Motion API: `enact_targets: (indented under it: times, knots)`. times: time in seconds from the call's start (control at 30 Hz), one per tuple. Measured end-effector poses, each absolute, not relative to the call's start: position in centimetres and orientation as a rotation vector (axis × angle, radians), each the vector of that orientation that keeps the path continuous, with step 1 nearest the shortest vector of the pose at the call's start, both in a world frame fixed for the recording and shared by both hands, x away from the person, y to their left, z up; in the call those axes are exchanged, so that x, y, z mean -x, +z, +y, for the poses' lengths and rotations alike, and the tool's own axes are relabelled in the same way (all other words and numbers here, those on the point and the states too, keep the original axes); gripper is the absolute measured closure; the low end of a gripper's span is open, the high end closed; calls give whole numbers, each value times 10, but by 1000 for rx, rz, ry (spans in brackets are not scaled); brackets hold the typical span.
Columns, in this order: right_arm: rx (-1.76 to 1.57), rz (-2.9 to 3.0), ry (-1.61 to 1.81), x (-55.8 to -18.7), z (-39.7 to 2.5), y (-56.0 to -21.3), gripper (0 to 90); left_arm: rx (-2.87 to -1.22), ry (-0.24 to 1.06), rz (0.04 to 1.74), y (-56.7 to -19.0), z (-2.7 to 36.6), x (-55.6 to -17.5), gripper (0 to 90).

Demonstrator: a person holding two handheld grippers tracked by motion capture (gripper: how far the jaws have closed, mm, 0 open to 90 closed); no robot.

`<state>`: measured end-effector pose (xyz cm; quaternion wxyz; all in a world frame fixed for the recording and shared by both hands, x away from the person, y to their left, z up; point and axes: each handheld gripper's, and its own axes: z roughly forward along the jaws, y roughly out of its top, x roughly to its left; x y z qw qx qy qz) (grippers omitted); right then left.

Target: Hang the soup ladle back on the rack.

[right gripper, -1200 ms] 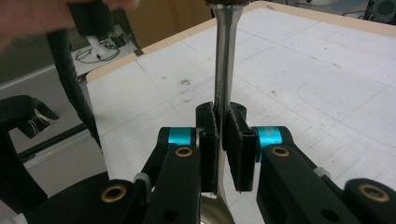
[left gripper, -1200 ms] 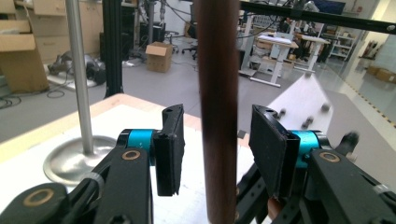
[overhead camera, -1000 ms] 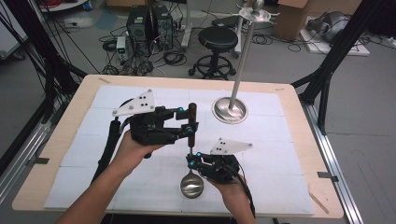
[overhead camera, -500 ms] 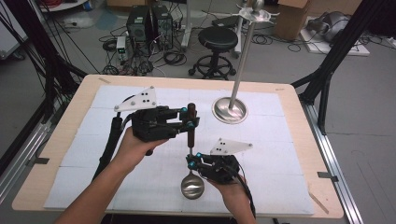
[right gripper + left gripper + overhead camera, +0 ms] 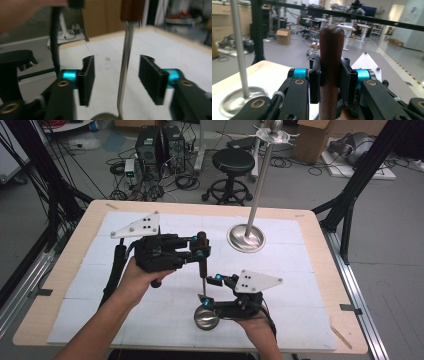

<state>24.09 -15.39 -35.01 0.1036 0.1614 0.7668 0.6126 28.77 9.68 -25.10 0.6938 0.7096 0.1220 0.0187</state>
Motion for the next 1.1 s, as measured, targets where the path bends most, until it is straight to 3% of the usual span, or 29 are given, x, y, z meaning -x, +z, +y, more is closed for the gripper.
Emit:
enact_targets:
  times: [0.07,0.27,0.63,0.83,0.87,0.9,0.93,1.1]
  knots:
    - [-458,2272,1839,-241,-155,-346,334,-1592,35,236,-251,97,-286,730]
    - [-390,2296,2013,-251,-159,-338,307,-1604,-10,153,-252,96,-281,730]
    - [-289,2258,2140,-256,-156,-329,708,-1597,-47,102,-253,93,-277,729]
    - [-319,2244,2158,-255,-156,-329,731,-1580,-39,131,-253,95,-278,722]
    - [-336,2247,2162,-255,-156,-328,732,-1566,-23,166,-253,96,-277,681]
    - [-368,2248,2155,-256,-156,-328,732,-1564,-26,188,-254,97,-277,557]
    - [-384,2248,2145,-257,-157,-328,733,-1561,-25,202,-256,100,-276,491]
    - [-488,2222,2087,-259,-163,-326,733,-1551,21,244,-267,124,-273,366]
